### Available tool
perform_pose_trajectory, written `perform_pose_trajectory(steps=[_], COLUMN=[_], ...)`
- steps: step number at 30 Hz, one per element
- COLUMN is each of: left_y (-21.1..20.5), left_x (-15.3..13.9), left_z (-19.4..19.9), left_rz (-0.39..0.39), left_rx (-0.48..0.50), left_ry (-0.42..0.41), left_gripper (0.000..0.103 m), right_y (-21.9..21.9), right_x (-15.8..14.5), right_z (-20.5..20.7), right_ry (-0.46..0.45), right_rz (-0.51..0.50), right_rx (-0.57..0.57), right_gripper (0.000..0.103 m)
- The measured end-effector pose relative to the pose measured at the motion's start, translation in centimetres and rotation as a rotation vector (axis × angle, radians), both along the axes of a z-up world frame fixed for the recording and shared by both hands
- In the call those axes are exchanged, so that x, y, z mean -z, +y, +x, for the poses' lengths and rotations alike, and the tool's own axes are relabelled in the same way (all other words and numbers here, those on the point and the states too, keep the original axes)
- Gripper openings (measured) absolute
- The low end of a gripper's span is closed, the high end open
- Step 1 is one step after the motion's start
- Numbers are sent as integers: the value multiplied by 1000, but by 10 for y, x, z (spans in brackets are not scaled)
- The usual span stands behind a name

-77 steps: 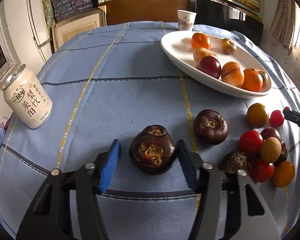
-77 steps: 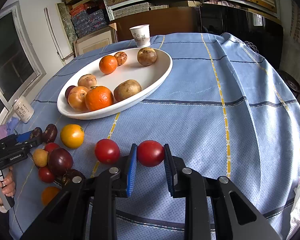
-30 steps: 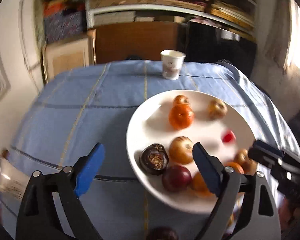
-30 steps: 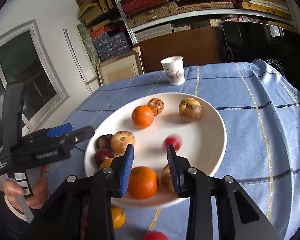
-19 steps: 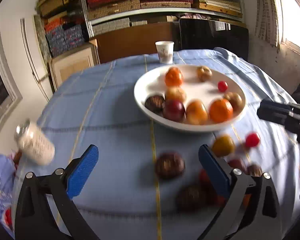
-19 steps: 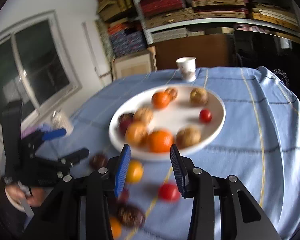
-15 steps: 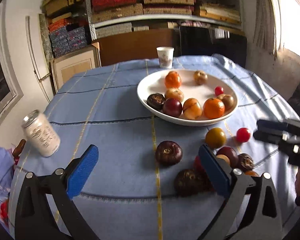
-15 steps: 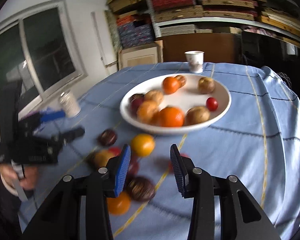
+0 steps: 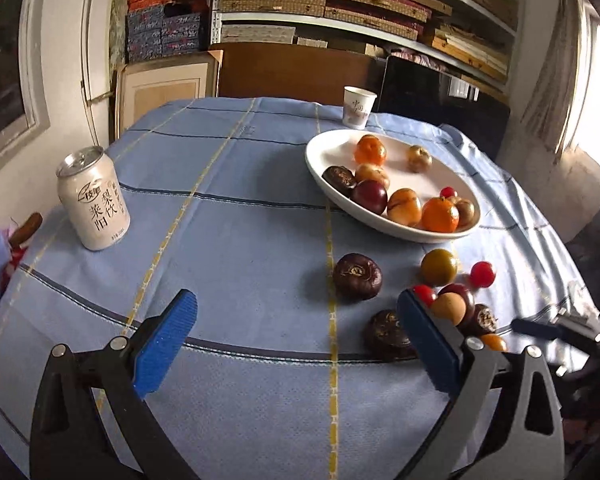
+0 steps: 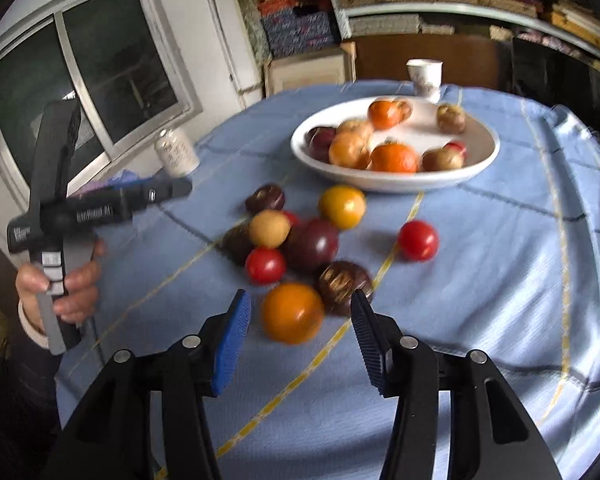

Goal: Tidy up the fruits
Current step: 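Move the right gripper toward a large orange on the cloth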

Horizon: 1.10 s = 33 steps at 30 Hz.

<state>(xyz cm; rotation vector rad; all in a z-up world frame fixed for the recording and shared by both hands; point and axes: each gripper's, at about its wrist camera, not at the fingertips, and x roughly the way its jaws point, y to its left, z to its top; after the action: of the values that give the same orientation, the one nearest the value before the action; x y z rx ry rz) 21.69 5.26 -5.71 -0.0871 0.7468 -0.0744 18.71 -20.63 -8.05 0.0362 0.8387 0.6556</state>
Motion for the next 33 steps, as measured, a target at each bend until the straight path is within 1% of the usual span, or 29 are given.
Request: perform_pose_trajectory(steps=[8,16,19,21,22,33], left_y=[-1,-8,-11,-13,-13,-14], left_x=[4,2,2,2,2,2], left_z=[1,-2,-2,-3,-3,-4], left_rz=[-7,32,57,75,77,94], left_rx=[2,3,3,1,1,-1], left_ry=[31,7,2,-3,-5,-11], left_gripper=[98,98,98,98,98,98], right_y=[8,9,8,8,7,2], right_x=[8,11,17,21,22,26], right_z=[-1,3,12,16,18,28], right_ry=[56,82,126,155,165,211], right_rz=[0,7,36,47,57,145], right_rx=[-37,-31,-16,-10,-3,31], right_gripper=[52,50,46,39,38,39])
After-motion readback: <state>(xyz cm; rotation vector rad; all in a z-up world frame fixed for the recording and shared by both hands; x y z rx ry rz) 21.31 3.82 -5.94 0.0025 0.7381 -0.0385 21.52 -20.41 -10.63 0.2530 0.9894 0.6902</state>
